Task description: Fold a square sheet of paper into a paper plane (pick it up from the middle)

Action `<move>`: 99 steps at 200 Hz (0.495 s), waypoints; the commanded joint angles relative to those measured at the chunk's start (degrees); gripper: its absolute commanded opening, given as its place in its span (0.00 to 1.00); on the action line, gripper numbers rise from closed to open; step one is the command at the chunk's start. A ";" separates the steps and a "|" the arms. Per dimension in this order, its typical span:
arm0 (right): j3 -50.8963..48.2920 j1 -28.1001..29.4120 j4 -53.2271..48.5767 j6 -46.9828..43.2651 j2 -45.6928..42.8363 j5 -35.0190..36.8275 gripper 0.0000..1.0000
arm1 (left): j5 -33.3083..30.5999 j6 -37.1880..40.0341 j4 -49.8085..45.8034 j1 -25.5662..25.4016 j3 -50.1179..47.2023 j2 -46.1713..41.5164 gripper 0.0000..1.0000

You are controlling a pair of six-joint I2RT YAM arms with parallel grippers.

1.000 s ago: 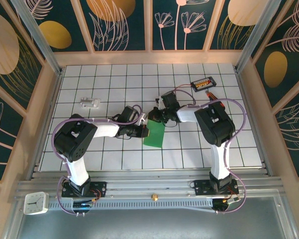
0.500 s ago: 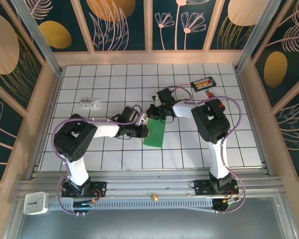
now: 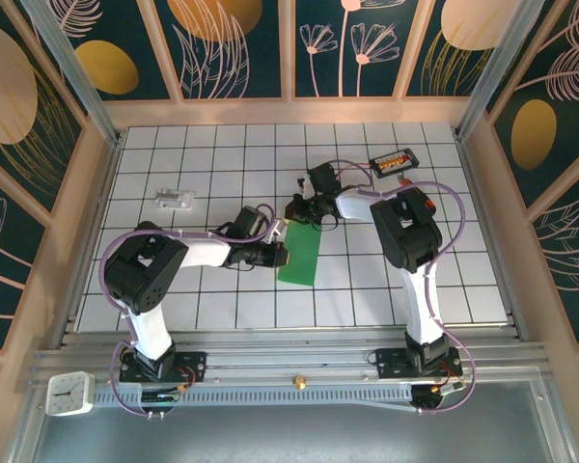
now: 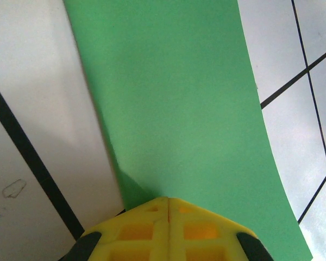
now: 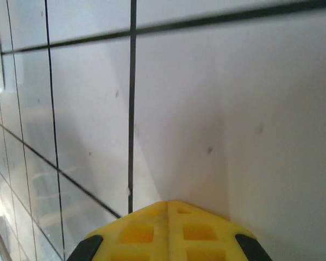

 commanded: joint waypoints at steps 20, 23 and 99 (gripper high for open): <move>3.52 -5.45 0.78 -3.12 0.92 9.14 0.00 | -2.90 -0.19 -16.12 -1.47 -4.55 4.55 0.00; 3.53 -5.42 0.77 -3.26 0.45 8.95 0.00 | -2.94 -0.26 -16.04 -1.44 -4.44 4.49 0.00; -13.95 -1.69 8.84 0.02 -13.91 1.09 0.00 | -3.21 -1.55 -15.05 -1.44 -3.93 4.54 0.00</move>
